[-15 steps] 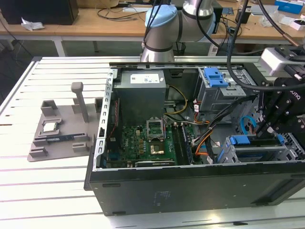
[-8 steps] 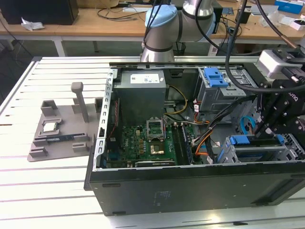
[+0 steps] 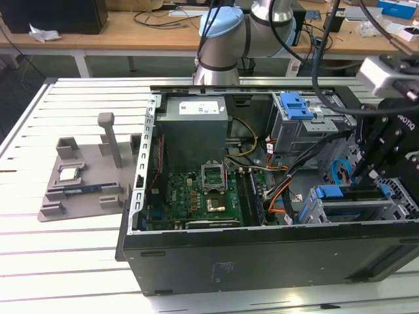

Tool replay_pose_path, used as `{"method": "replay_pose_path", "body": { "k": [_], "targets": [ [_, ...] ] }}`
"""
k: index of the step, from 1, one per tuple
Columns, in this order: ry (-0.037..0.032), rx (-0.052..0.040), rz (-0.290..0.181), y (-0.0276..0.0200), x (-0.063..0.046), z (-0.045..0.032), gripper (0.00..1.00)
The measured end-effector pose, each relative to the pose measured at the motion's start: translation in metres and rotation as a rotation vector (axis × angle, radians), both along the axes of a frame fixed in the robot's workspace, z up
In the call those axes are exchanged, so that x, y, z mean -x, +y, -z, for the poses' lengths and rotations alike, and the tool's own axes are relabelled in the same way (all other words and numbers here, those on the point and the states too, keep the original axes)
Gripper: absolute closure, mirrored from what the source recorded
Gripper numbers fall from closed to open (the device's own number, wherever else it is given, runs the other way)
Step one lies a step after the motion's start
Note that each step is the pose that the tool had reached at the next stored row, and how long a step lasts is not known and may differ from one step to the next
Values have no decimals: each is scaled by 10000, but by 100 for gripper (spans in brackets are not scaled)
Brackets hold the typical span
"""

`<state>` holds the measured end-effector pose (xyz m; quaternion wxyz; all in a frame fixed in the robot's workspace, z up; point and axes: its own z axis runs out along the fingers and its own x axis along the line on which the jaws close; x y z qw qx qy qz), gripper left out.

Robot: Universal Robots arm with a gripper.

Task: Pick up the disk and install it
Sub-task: 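Insert the second disk wire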

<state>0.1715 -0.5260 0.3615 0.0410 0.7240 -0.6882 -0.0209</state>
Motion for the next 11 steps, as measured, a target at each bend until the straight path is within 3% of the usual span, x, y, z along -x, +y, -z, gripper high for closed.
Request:
{"method": "replay_pose_path", "body": {
  "k": [2, 4, 11],
  "targets": [
    [0, 1, -1, 9, 0, -90, 89],
    [0, 1, -1, 14, -1, -182, 89],
    [0, 1, -1, 13, 0, -191, 89]
  ]
}}
